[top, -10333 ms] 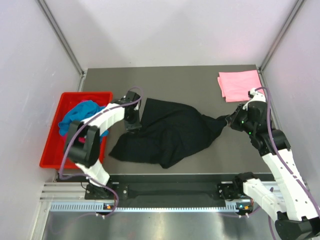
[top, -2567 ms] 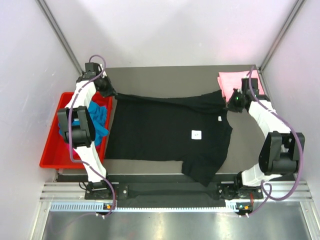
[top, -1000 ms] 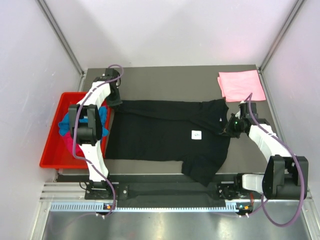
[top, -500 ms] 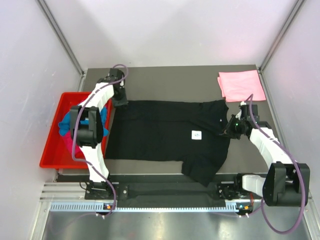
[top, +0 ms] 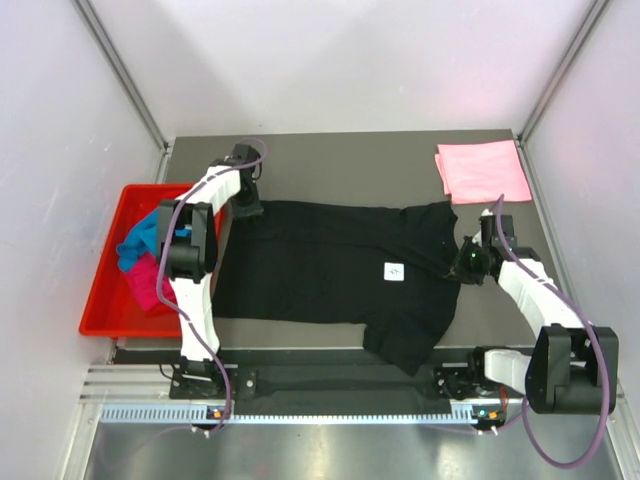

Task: Fold and stack the t-shirts
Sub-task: Fold the tshirt

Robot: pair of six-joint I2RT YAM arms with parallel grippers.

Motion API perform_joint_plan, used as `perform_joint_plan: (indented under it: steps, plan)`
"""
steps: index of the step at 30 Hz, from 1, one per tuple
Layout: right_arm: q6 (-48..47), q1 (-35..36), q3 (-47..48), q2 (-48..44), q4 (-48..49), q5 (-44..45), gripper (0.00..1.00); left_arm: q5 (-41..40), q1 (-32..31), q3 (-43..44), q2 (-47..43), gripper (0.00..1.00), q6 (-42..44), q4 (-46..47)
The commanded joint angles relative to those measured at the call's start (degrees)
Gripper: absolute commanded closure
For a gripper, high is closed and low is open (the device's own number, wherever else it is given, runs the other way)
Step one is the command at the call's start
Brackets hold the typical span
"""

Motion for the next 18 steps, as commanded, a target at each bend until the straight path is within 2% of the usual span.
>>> perform_joint_plan:
  steps: [1, 3, 4, 6, 7, 10, 12, 16, 18]
  plan:
    - [0.4, -0.9, 2.0, -1.2, 0.0, 1.7, 0.91, -2.0, 0.0, 5.7, 1.2, 0.64, -1.1, -2.1]
    - [0.8, -0.9, 2.3, -0.3, 0.0, 1.1, 0.8, 0.0, -0.3, 7.0, 0.3, 0.63, -0.7, -1.8]
    - [0.8, -0.9, 2.3, 0.0, 0.0, 1.3, 0.68, 1.0, -0.6, 6.9, -0.9, 0.62, -0.5, -1.4]
    - [0.9, -0.9, 2.5, 0.7, -0.7, 2.8, 0.6, 5.1, -1.0, 6.4, -2.5, 0.62, 0.7, -0.3]
    - [0.9, -0.9, 2.6, 0.8, -0.9, 3.4, 0.56, 10.9, -1.9, 5.7, -4.2, 0.62, 1.2, 1.7]
    - [0.6, -0.7, 4.5, 0.1, -2.2, 5.7, 0.54, 19.9, -3.9, 4.2, -6.5, 0.62, 1.8, 6.7]
    - [0.0, 0.0, 8.1, 0.1, -2.7, 6.1, 0.53, 22.2, -4.4, 4.1, -6.5, 0.6, 0.7, 8.2]
    - [-0.2, 0.5, 16.4, 5.0, -0.6, 6.5, 0.47, 20.5, -4.1, 7.0, -1.6, 0.6, -1.1, 9.9]
    - [-1.8, 0.4, 21.4, 10.5, 0.9, 6.4, 0.47, 20.5, -3.5, 9.0, 1.1, 0.6, -2.4, 9.4]
